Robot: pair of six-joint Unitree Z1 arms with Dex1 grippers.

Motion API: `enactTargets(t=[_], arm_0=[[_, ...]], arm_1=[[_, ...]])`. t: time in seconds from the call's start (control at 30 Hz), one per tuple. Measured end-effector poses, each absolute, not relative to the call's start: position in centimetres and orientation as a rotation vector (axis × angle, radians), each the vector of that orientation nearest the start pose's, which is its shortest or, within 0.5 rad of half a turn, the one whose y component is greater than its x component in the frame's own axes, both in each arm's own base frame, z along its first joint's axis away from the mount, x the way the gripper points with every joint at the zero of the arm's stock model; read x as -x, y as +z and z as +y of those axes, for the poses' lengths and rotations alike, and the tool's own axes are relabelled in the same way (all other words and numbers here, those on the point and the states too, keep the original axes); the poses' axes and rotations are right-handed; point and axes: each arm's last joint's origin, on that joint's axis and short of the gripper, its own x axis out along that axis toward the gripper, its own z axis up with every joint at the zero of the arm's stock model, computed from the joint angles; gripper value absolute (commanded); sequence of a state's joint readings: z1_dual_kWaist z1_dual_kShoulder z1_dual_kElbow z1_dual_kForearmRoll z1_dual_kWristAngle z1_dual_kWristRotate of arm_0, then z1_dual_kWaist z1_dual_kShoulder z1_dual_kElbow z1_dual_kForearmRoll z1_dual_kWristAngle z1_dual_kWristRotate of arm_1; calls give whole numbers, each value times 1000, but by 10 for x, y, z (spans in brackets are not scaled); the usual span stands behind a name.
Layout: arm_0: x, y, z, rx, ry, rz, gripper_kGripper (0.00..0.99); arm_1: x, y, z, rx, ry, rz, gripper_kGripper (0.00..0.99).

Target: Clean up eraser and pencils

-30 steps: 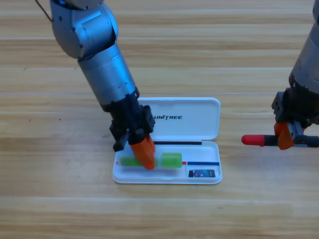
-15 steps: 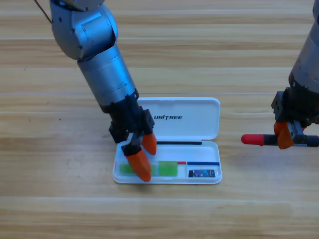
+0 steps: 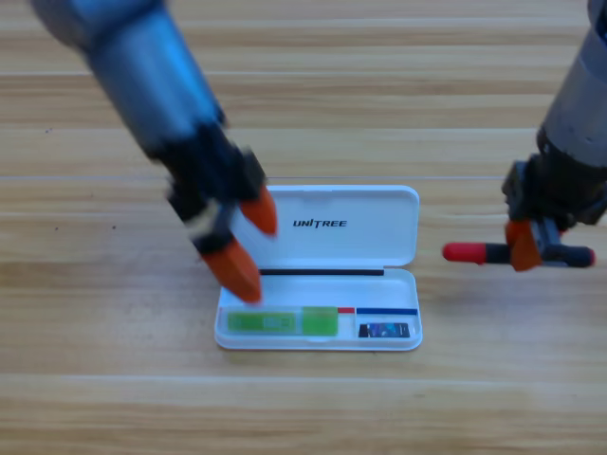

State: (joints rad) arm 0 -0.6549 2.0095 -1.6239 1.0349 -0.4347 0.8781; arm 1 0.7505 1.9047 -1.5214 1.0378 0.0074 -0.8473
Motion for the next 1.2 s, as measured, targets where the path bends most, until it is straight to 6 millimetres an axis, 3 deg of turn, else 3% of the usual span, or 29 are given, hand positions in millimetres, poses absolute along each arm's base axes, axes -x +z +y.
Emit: enactTargets(t=[0.13, 0.2, 0.3, 0.37, 0.5, 0.7, 0.87, 1.07, 1.1, 1.2], arm_0=[[-268, 352, -215, -808, -1413, 814, 990], [-251, 388, -185, -793, -1345, 727, 990], [-233, 419, -144, -771, -1238, 645, 990], [-227, 426, -122, -759, -1176, 631, 990], [-228, 422, -87, -716, -1100, 649, 990], [-232, 395, -54, -627, -1085, 712, 990], [-229, 371, -39, -587, -1059, 752, 990], [-226, 367, -35, -581, -1053, 764, 990], [-225, 366, -35, -579, -1055, 768, 990], [-223, 363, -35, -580, -1061, 774, 990]], arm_1=[[-259, 300, 258, 1193, 1198, 983, 0], [-261, 305, 271, 1183, 1195, 953, 0], [-268, 301, 293, 1188, 1206, 935, 0], [-274, 293, 308, 1193, 1216, 944, 0], [-281, 274, 335, 1203, 1233, 962, 0], [-287, 252, 364, 1218, 1253, 958, 0], [-289, 243, 378, 1223, 1262, 953, 0], [-291, 234, 385, 1229, 1264, 956, 0], [-292, 234, 386, 1228, 1264, 955, 43], [-293, 232, 388, 1226, 1262, 956, 676]])
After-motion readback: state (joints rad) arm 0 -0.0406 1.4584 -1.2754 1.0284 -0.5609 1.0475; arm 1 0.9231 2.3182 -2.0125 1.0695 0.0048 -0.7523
